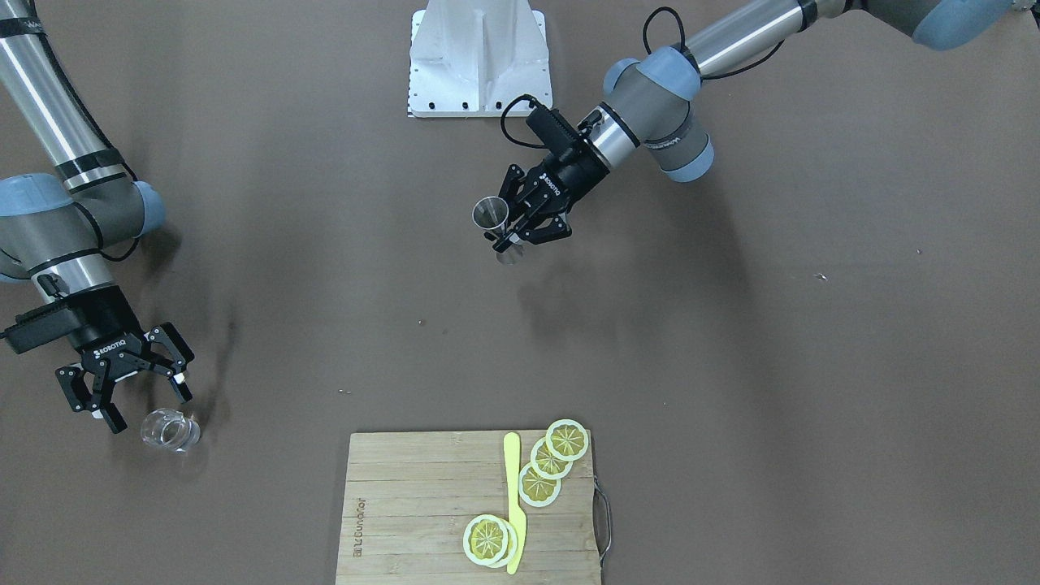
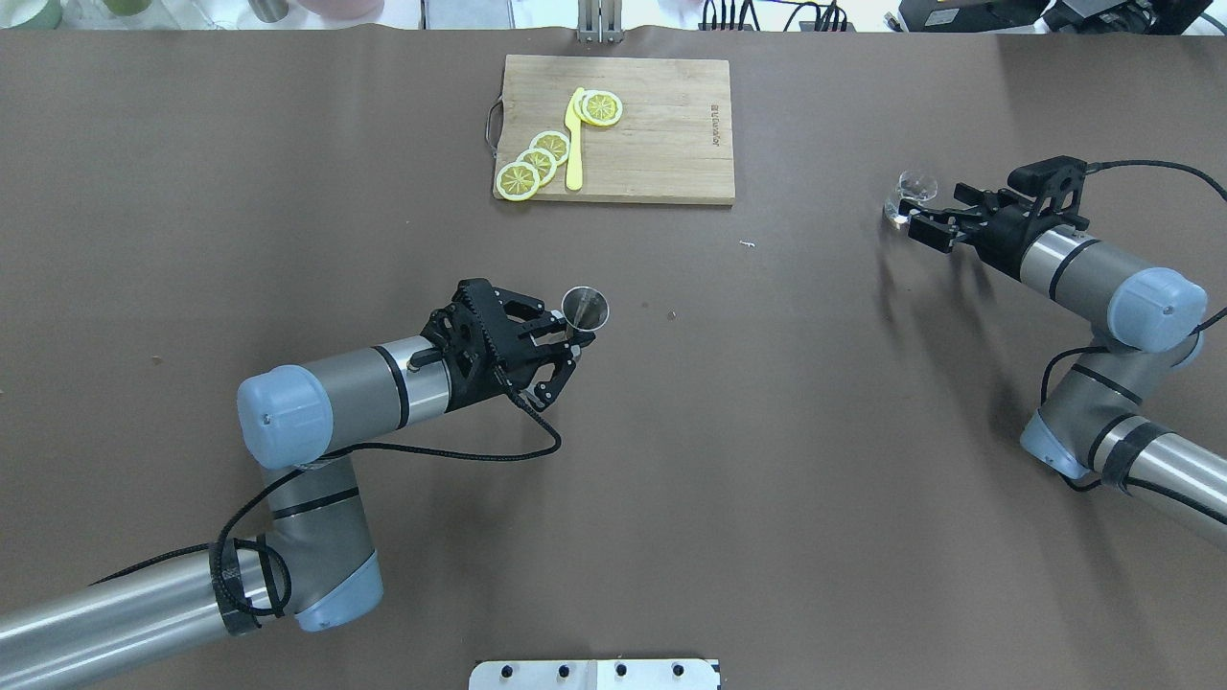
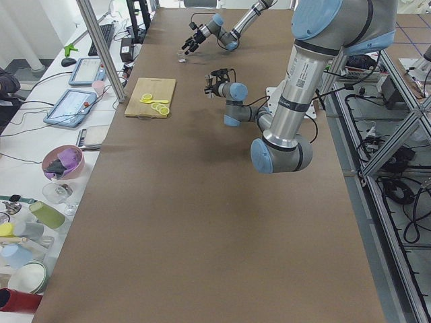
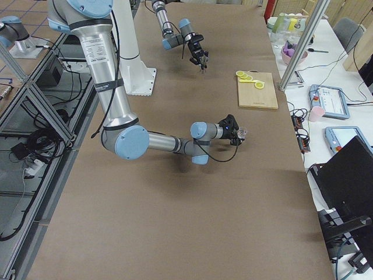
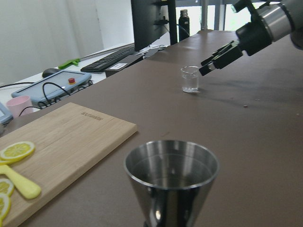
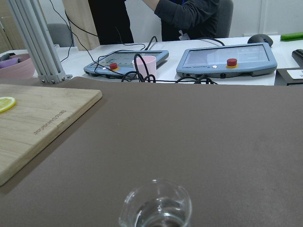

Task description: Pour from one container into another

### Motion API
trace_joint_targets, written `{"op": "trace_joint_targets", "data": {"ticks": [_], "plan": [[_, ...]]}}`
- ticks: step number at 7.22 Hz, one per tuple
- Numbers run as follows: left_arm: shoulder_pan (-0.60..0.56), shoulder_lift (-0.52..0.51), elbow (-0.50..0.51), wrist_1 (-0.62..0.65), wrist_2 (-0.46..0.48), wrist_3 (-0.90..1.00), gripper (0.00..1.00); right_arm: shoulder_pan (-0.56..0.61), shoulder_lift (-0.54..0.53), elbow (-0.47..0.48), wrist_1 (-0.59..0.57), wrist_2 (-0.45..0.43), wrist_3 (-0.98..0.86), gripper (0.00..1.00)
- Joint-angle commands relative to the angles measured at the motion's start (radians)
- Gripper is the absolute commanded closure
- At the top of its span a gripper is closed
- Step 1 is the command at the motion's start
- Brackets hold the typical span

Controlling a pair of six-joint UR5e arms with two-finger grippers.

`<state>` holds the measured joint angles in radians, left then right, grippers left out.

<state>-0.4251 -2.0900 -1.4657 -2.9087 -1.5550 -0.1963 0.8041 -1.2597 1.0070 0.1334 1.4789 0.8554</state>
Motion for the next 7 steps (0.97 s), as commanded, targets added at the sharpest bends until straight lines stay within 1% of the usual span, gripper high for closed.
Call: {"op": "trace_joint_targets", "data": {"ticks": [1, 2, 3, 4, 5, 6, 7], "plan": [[-0.067, -0.013, 0.004, 0.003, -0.242, 0.150, 1.00, 0.001, 0.025, -0.028, -0.005, 0.004, 0.001, 0.00], [-0.095, -0.016, 0.007, 0.011, -0.276, 0.194, 1.00, 0.000, 0.032, -0.030, -0.012, 0.004, -0.001, 0.00], [-0.127, -0.024, 0.007, 0.046, -0.353, 0.193, 1.00, 0.000, 0.033, -0.031, -0.020, 0.004, -0.002, 0.00], [-0.142, -0.025, 0.010, 0.078, -0.394, 0.187, 1.00, -0.003, 0.033, -0.031, -0.020, 0.004, -0.006, 0.07], [-0.144, -0.028, 0.018, 0.079, -0.395, 0.187, 1.00, -0.005, 0.033, -0.031, -0.020, 0.004, -0.009, 0.18], [-0.150, -0.031, 0.018, 0.083, -0.398, 0.187, 1.00, -0.005, 0.033, -0.034, -0.021, 0.006, -0.009, 0.32], [-0.152, -0.033, 0.018, 0.083, -0.398, 0.176, 1.00, -0.005, 0.033, -0.034, -0.034, 0.006, -0.009, 0.44]]}}
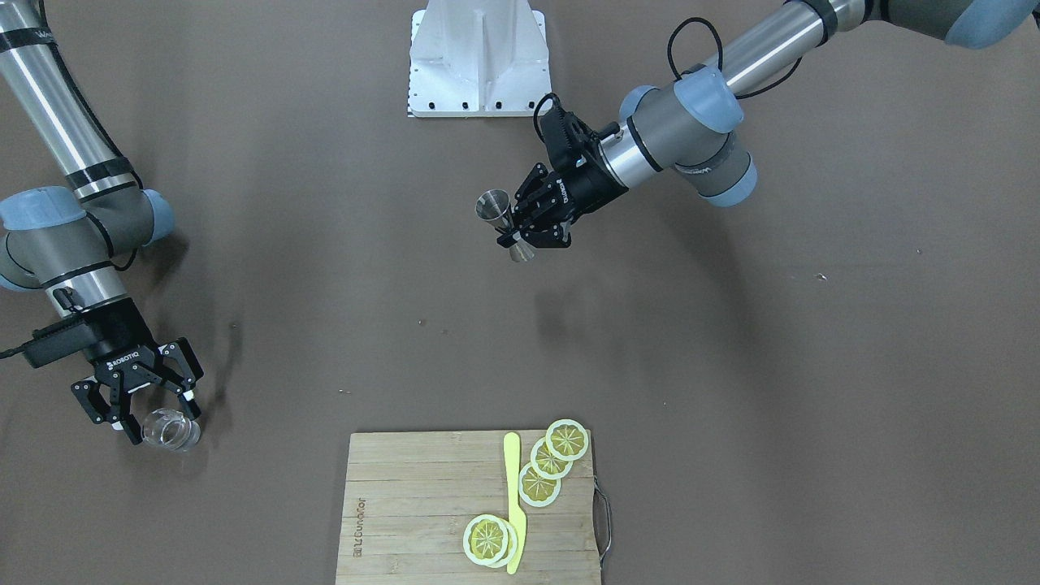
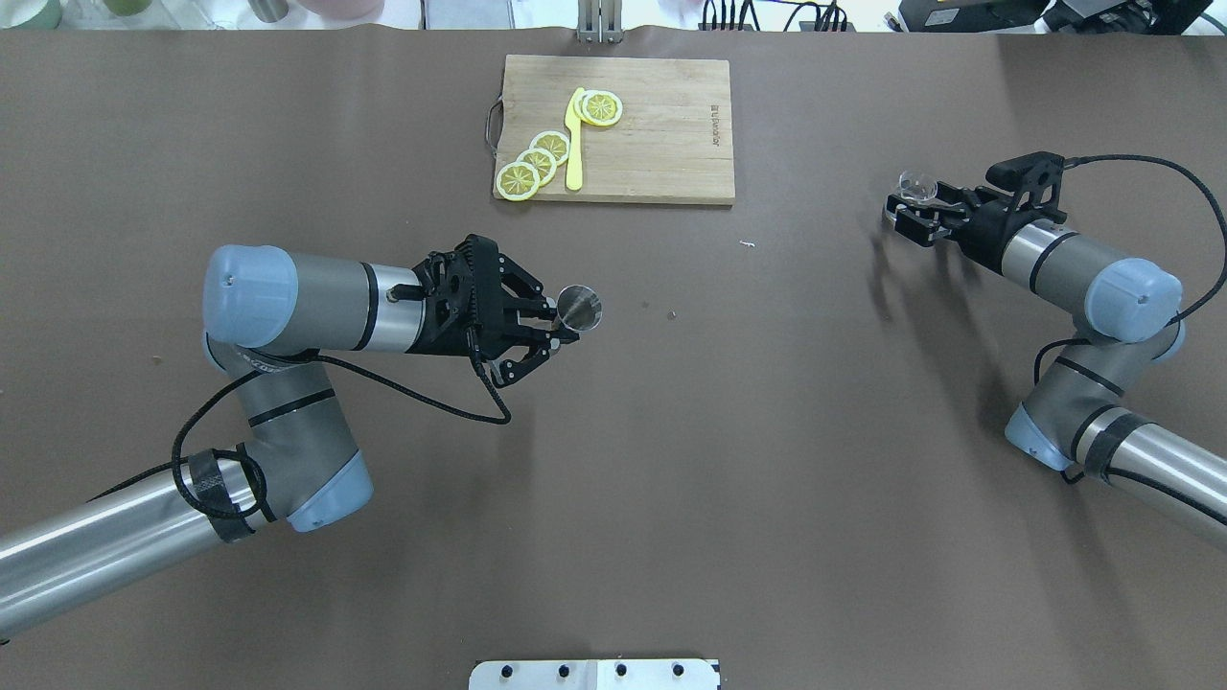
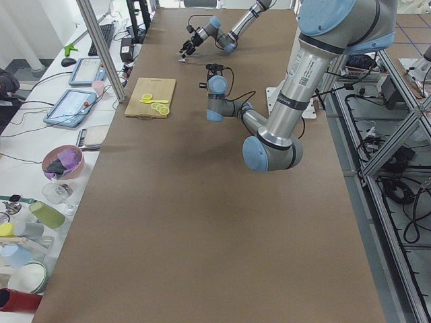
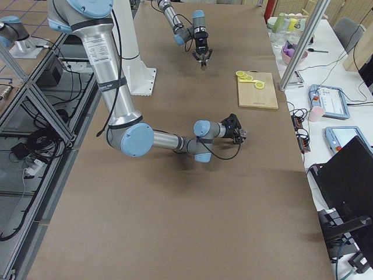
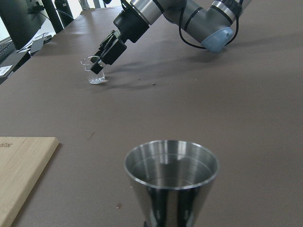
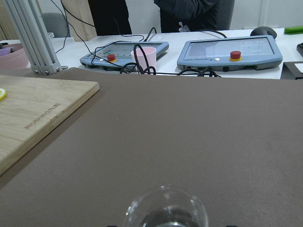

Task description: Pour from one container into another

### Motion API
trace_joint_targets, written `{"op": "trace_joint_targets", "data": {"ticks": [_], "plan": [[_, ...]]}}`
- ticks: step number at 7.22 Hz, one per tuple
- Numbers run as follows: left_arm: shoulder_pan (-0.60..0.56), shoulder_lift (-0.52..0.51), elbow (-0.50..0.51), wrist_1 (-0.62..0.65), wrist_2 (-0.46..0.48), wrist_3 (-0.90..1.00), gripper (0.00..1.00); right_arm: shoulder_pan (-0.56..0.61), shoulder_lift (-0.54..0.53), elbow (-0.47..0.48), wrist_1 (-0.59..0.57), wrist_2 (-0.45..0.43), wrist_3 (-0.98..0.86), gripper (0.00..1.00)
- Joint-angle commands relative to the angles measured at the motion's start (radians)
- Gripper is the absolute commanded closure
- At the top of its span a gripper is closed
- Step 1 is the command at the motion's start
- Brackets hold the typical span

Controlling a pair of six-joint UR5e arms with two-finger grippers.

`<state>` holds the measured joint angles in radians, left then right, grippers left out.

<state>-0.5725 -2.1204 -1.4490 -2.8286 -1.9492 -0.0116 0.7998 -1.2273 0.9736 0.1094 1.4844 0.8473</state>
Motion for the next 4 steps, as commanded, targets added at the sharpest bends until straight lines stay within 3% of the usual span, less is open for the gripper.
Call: {"op": "trace_joint_targets", "data": {"ticks": [1, 3, 4], "plan": [[-0.006, -0.003, 0.001, 0.003, -0.005, -0.039, 1.00, -0.001, 0.000, -0.003, -0.020, 0.001, -0.001, 0.49], [-0.009, -0.003, 0.001, 0.003, -0.004, -0.060, 1.00, -0.001, 0.006, -0.004, -0.025, 0.001, 0.001, 0.50], [-0.010, -0.003, 0.001, 0.003, -0.001, -0.059, 1.00, -0.001, 0.008, -0.001, -0.025, 0.001, 0.000, 0.64]]}}
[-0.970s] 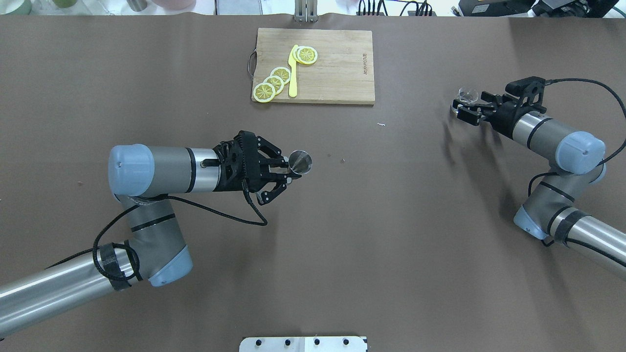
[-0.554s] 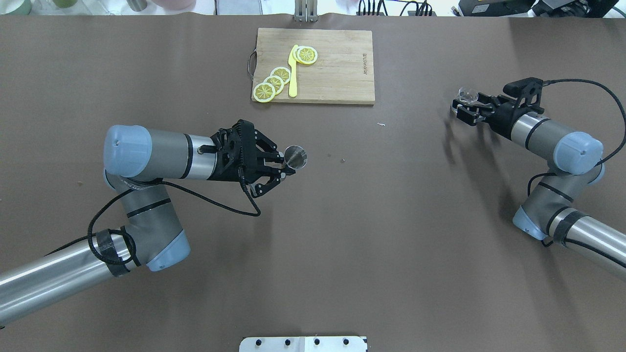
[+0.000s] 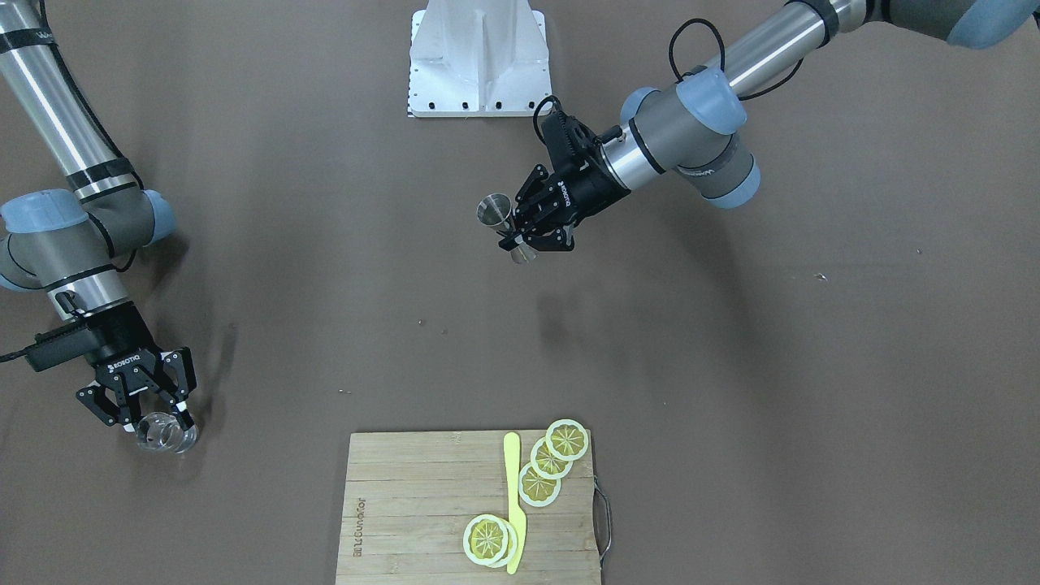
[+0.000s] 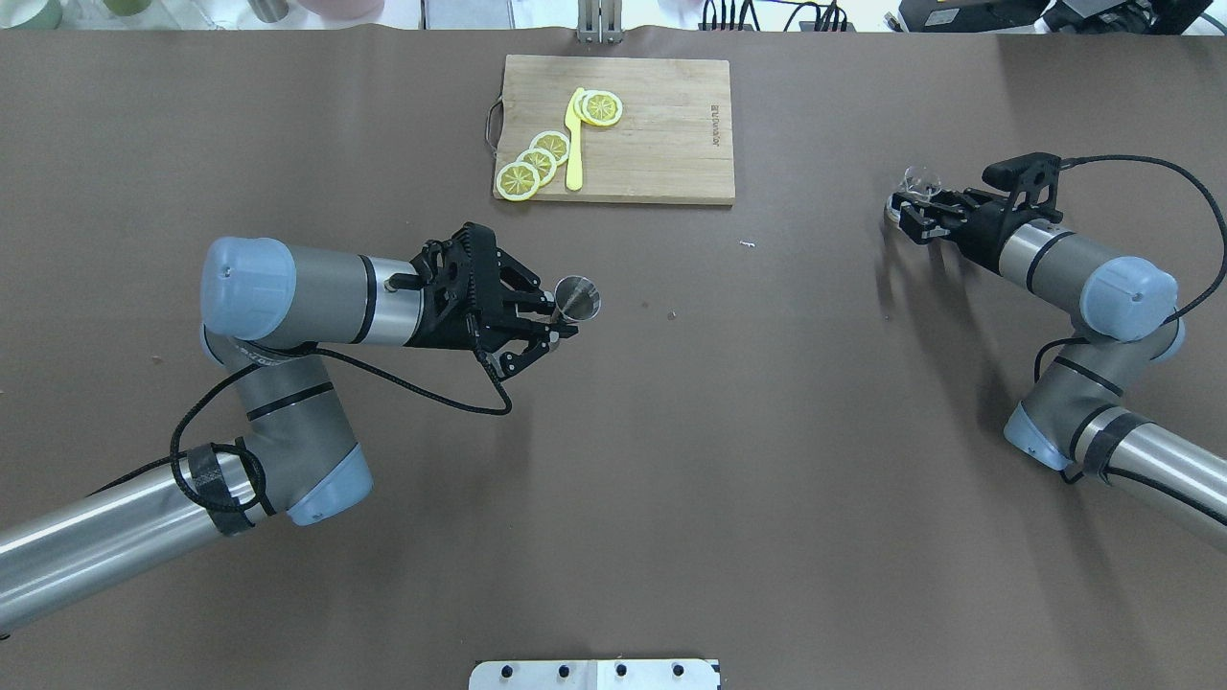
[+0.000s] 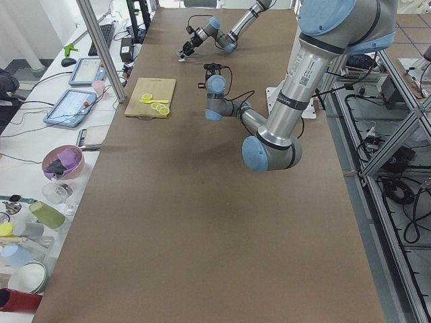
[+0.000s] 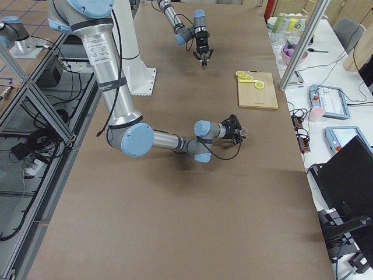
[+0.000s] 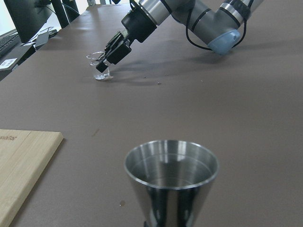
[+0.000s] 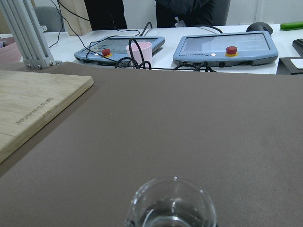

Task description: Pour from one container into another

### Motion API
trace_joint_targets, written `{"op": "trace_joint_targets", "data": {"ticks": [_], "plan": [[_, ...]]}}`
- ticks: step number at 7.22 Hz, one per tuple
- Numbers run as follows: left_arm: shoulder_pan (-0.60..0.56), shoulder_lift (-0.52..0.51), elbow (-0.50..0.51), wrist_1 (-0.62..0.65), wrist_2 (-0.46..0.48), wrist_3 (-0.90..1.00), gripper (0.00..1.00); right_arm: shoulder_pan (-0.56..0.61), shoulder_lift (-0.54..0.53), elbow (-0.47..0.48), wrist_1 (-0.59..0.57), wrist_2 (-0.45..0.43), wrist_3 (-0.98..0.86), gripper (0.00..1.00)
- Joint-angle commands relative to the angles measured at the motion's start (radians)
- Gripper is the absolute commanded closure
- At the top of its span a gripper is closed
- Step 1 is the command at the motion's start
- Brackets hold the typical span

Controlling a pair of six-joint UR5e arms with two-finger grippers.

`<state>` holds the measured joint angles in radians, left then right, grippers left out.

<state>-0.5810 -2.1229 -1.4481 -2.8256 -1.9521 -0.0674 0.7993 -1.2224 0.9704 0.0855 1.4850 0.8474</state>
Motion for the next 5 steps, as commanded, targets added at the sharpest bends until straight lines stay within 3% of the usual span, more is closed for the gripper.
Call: {"op": "trace_joint_targets", "data": {"ticks": [1, 2, 5], "plan": [[0.000, 0.000, 0.008, 0.000, 0.004, 0.001, 1.00, 0.009, 0.001, 0.011, -0.003, 0.000, -0.002, 0.88], [0.000, 0.000, 0.014, 0.000, 0.004, 0.003, 1.00, 0.017, 0.001, 0.020, -0.018, 0.001, -0.002, 1.00], [0.000, 0.000, 0.018, -0.001, 0.004, 0.006, 1.00, 0.064, -0.009, 0.097, -0.111, 0.105, -0.030, 1.00]]}}
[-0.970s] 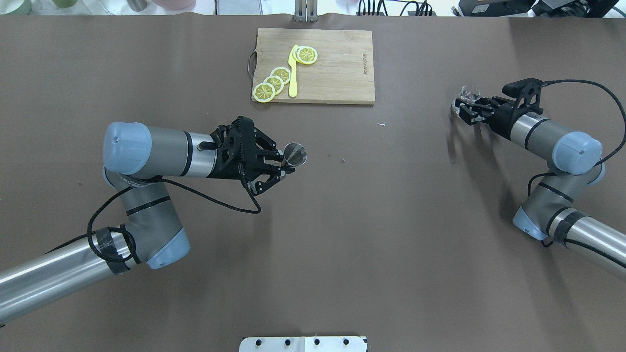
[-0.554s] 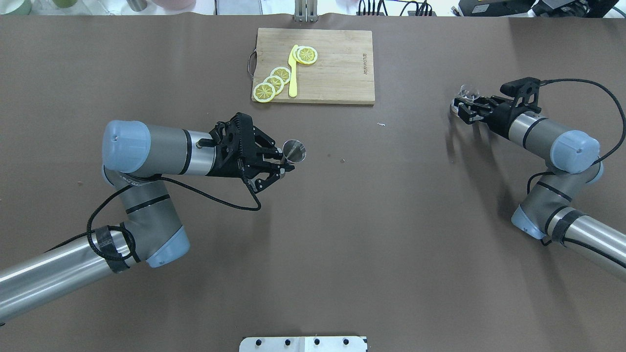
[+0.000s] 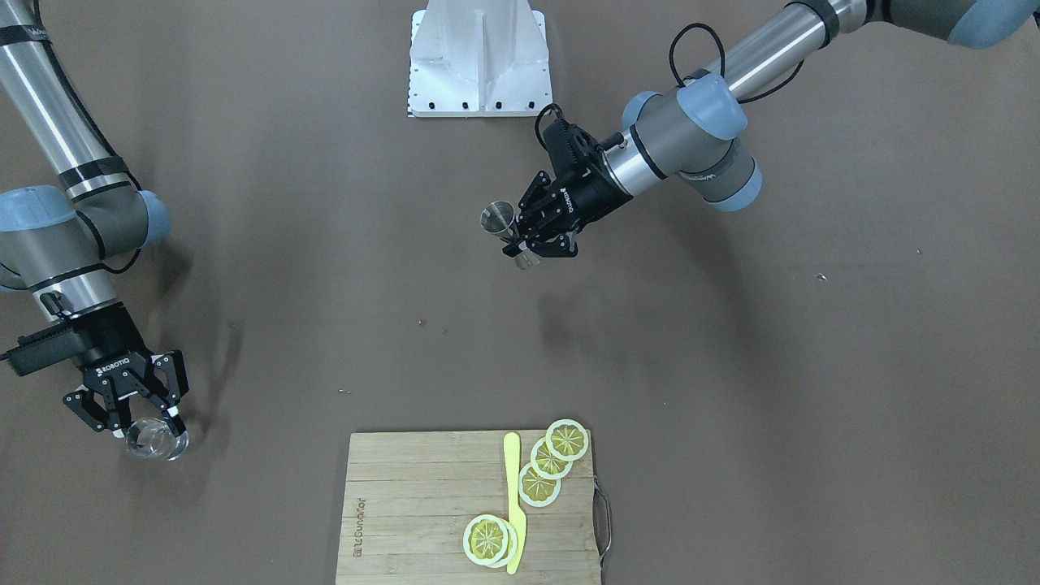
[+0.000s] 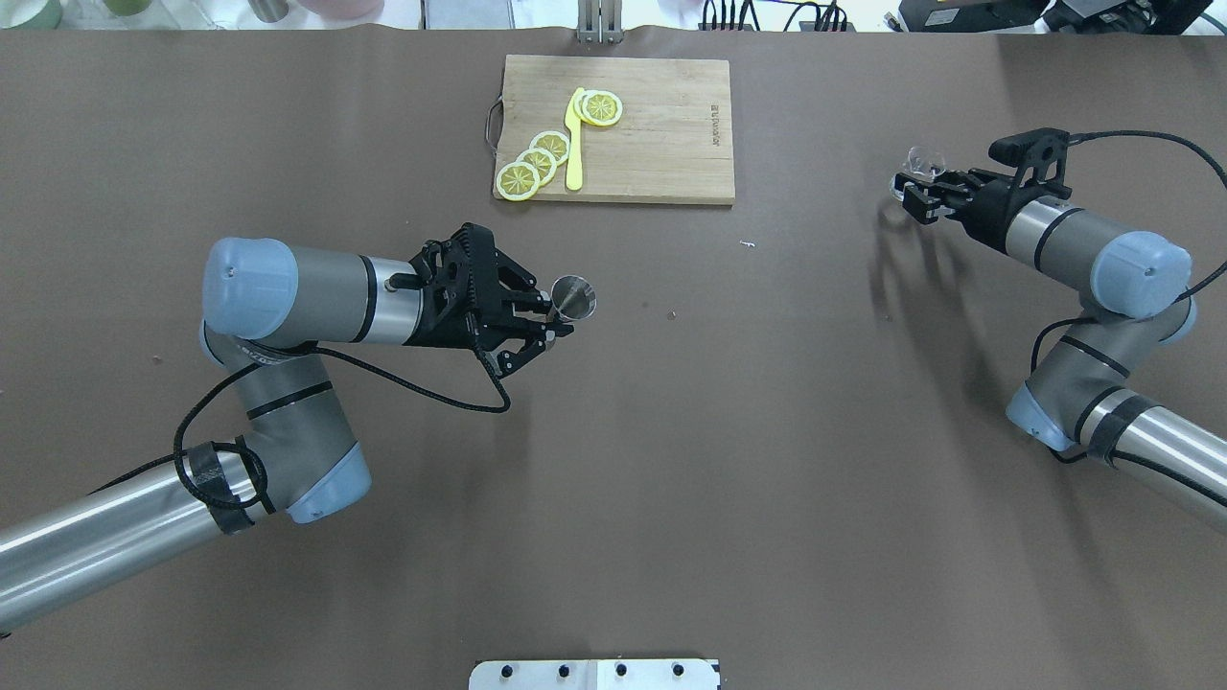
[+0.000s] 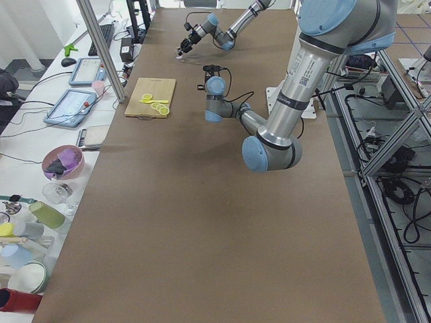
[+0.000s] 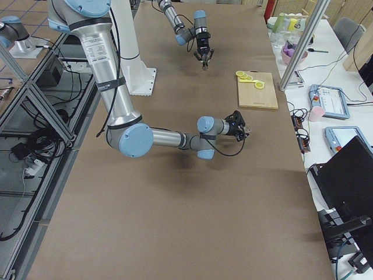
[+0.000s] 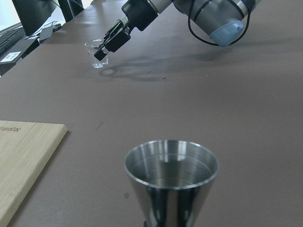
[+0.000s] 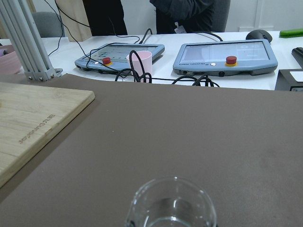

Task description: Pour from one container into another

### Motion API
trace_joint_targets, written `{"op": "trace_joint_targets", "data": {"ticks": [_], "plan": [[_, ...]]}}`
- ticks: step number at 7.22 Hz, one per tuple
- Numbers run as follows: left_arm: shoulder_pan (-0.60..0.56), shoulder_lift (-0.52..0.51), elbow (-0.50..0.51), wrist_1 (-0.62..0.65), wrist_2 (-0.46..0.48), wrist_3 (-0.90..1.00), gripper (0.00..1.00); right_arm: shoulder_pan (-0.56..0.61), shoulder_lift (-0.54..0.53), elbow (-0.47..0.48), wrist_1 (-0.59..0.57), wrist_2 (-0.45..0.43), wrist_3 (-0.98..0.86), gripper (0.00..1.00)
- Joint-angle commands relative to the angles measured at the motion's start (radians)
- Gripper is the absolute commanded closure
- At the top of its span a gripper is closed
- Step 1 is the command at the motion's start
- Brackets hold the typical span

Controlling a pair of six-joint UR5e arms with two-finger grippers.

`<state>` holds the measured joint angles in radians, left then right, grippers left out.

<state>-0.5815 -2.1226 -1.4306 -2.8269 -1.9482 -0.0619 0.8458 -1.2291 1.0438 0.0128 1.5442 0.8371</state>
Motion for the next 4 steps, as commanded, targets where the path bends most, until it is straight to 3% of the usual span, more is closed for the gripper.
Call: {"op": "trace_joint_targets", "data": {"ticks": [1, 2, 4], "plan": [[0.002, -0.003, 0.002, 0.001, 0.002, 0.001, 1.00, 0.045, -0.006, 0.066, -0.119, 0.101, -0.074, 1.00], [0.002, -0.002, 0.002, 0.001, 0.002, 0.001, 1.00, 0.053, -0.006, 0.126, -0.230, 0.155, -0.120, 1.00], [0.002, -0.003, 0.004, 0.000, 0.002, 0.002, 1.00, 0.033, -0.004, 0.200, -0.380, 0.158, -0.160, 1.00]]}}
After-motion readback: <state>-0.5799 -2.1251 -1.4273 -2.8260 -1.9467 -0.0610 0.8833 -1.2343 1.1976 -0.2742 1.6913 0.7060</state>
